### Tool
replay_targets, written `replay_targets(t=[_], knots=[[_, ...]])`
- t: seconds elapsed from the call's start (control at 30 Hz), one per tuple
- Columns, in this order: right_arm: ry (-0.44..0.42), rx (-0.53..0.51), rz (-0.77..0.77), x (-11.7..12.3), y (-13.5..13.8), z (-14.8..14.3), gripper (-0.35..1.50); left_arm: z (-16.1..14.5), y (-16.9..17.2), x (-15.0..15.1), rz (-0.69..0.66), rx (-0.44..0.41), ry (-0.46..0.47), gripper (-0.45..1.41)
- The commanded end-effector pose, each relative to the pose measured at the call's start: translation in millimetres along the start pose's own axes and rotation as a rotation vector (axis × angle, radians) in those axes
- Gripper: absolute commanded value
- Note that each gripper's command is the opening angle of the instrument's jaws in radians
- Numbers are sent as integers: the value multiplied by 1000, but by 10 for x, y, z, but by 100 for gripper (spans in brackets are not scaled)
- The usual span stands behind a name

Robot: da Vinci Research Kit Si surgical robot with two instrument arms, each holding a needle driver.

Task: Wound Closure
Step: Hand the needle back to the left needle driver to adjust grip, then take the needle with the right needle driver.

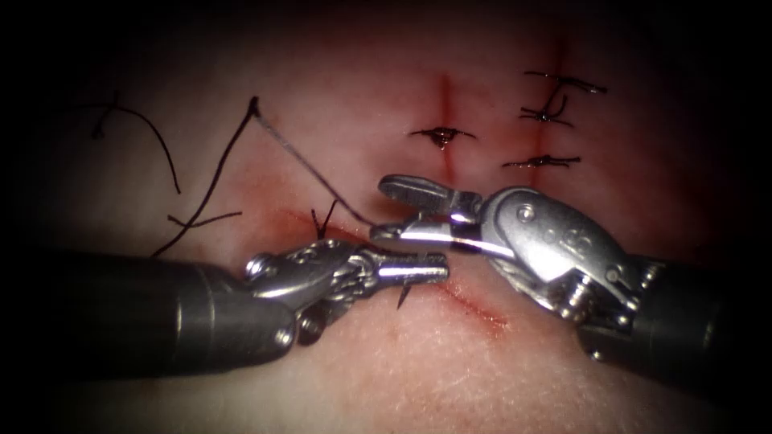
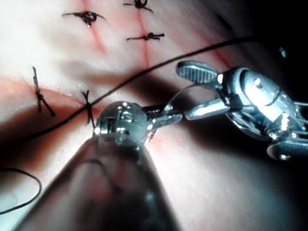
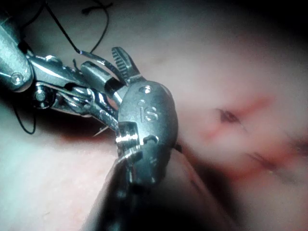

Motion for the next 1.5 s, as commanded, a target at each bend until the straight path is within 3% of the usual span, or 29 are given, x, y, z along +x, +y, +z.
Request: replay_targets(t=[0.03,0.13,0.3,0.37,0.63,1.27,1.43,1.5], knots=[[-24,-18,-7,2,-4,13,110,5,-4,-4,0,1,-1,-45],[-37,-29,-7,3,-6,14,127,5,-5,-5,1,1,-1,-45],[-32,-36,-45,6,-6,14,116,5,-6,-4,1,4,0,-45],[-34,-165,-139,9,-10,12,128,4,-9,-4,-3,36,12,-45],[-73,-333,-337,27,-17,3,122,-4,-13,-6,2,70,21,-45],[-53,-329,-358,14,-6,6,96,-5,-8,-7,0,37,8,-45],[-69,-326,-362,9,-4,8,64,-5,-5,-8,-1,32,4,-45],[-70,-319,-353,7,-6,10,-3,-5,-4,-9,0,29,5,-45]])
